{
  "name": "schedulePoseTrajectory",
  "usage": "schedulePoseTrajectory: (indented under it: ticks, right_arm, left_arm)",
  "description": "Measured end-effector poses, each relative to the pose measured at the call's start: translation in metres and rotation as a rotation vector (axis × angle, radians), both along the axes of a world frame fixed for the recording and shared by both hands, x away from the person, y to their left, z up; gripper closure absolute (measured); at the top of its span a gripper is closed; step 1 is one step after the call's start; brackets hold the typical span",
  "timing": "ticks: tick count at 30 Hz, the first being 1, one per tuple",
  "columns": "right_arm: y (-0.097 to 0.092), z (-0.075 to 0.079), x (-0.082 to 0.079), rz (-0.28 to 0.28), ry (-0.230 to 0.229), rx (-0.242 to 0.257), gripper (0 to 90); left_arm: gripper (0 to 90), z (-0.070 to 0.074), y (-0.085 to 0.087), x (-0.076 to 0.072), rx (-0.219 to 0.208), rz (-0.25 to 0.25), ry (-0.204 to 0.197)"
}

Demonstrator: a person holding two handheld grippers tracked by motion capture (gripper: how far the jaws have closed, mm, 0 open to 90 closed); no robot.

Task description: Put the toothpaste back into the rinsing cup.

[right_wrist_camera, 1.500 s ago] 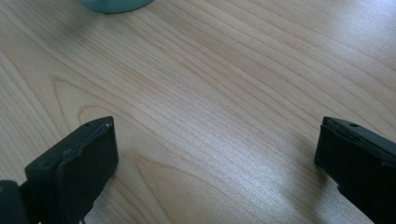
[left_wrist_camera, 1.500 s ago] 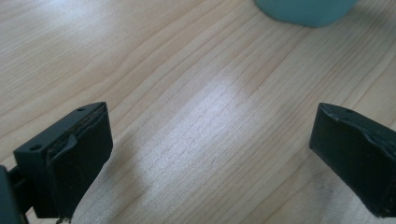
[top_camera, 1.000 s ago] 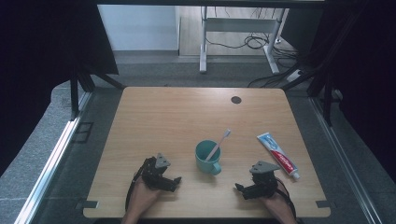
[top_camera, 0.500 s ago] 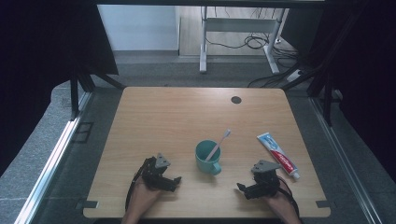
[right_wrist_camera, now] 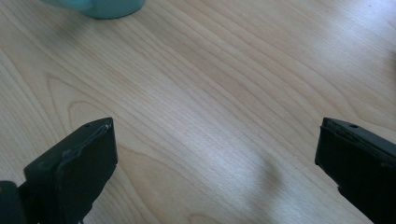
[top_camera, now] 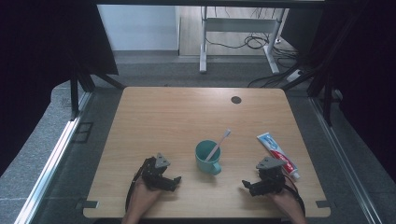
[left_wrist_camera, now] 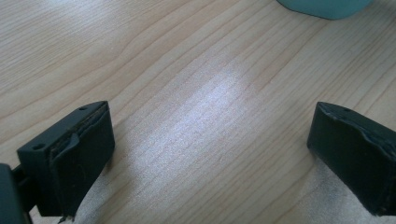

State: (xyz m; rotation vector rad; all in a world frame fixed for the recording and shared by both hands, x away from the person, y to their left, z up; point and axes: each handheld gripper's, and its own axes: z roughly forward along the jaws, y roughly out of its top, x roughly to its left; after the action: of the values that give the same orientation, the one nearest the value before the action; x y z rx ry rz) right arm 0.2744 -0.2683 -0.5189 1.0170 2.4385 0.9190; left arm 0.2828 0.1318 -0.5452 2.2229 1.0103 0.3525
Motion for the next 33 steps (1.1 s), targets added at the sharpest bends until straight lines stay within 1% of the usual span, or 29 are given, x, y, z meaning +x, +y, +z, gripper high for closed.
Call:
schedulePoseTrajectory:
  ticks: [8,14,18,21,24,25,26,29,33]
  right_arm:
    - [-0.011,0.007,0.005,-0.028,-0.004,0.011,0.0]
    - [-0.018,0.011,0.008,-0.039,0.001,0.021,0.0]
    - [-0.026,0.015,0.011,-0.062,0.006,0.04,0.0]
    - [-0.03,0.016,0.012,-0.074,0.006,0.043,0.0]
    - [-0.039,0.018,0.013,-0.1,0.006,0.052,0.0]
    - [-0.039,0.018,0.013,-0.1,0.006,0.052,0.0]
    - [-0.042,0.018,0.014,-0.11,0.005,0.049,0.0]
    - [-0.046,0.019,0.014,-0.121,0.007,0.057,0.0]
    - [-0.058,0.02,0.017,-0.15,0.014,0.072,0.0]
  left_arm:
    - [0.9,0.0,0.0,0.0,0.0,0.002,0.0]
    - [0.9,0.0,0.0,0.0,0.0,0.002,0.0]
    - [0.9,0.0,0.0,0.0,-0.001,0.002,0.0]
    - [0.9,0.0,0.0,0.0,0.0,0.002,0.0]
    - [0.9,0.0,0.0,0.0,0.0,0.002,0.0]
    - [0.9,0.0,0.0,0.0,0.0,0.002,0.0]
    - [0.9,0.0,0.0,0.0,0.0,0.002,0.0]
    - [0.9,0.0,0.0,0.0,0.0,0.002,0.0]
    - [0.9,0.0,0.0,0.0,0.0,0.002,0.0]
